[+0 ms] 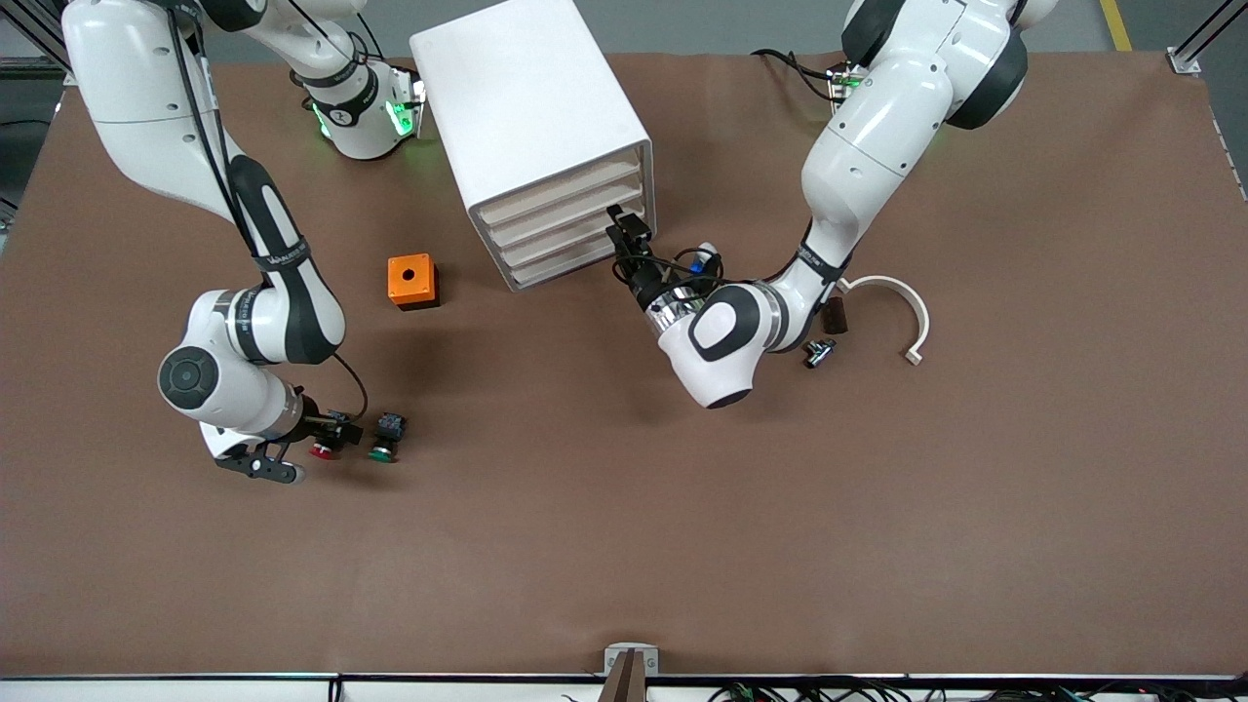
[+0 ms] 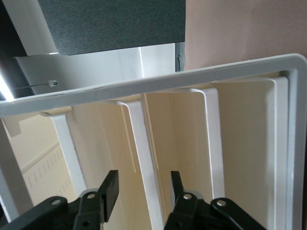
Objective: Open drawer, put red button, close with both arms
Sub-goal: 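Close the right gripper on the red button while the left gripper grips the drawer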
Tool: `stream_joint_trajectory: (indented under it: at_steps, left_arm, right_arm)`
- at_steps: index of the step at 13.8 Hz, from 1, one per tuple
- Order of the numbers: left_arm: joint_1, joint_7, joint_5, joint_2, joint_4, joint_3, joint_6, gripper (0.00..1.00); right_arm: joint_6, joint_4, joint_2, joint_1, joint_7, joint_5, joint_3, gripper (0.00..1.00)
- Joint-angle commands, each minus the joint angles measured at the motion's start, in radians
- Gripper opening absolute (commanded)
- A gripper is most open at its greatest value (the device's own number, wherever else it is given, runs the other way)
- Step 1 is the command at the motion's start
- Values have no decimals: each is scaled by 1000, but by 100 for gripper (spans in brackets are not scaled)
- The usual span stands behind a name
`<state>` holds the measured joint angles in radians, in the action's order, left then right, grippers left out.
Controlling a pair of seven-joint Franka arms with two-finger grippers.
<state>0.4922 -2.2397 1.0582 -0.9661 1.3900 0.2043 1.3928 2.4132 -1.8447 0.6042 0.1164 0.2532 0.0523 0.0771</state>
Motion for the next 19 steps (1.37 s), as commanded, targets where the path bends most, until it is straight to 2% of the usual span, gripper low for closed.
stream_joint_trajectory:
  at_steps: [1, 3, 6, 11, 15, 17, 19]
  left_arm:
    - [25, -38, 36, -14, -14, 3, -18, 49]
    - [43, -75, 37, -17, -14, 3, -17, 45]
    - [71, -106, 36, -17, -14, 3, -17, 34]
    - [88, -140, 36, -19, -12, 1, -15, 16]
    - [80, -150, 37, -19, -14, -5, -15, 5]
    - [75, -149, 36, -19, -14, -8, -15, 4]
    - [65, -149, 34, -19, -16, -11, -15, 4]
  right_arm:
    - [11, -2, 8, -4, 14, 8, 1, 100]
    - [11, -2, 12, -6, 12, 6, 1, 100]
    - [12, -2, 20, -6, 11, 4, 1, 96]
    - [11, -2, 20, -4, 11, -2, 1, 55]
    - [1, -2, 20, -3, 12, -2, 1, 14]
    - [0, 1, 19, -1, 14, 0, 1, 3]
    - [0, 4, 19, -1, 14, 0, 1, 1]
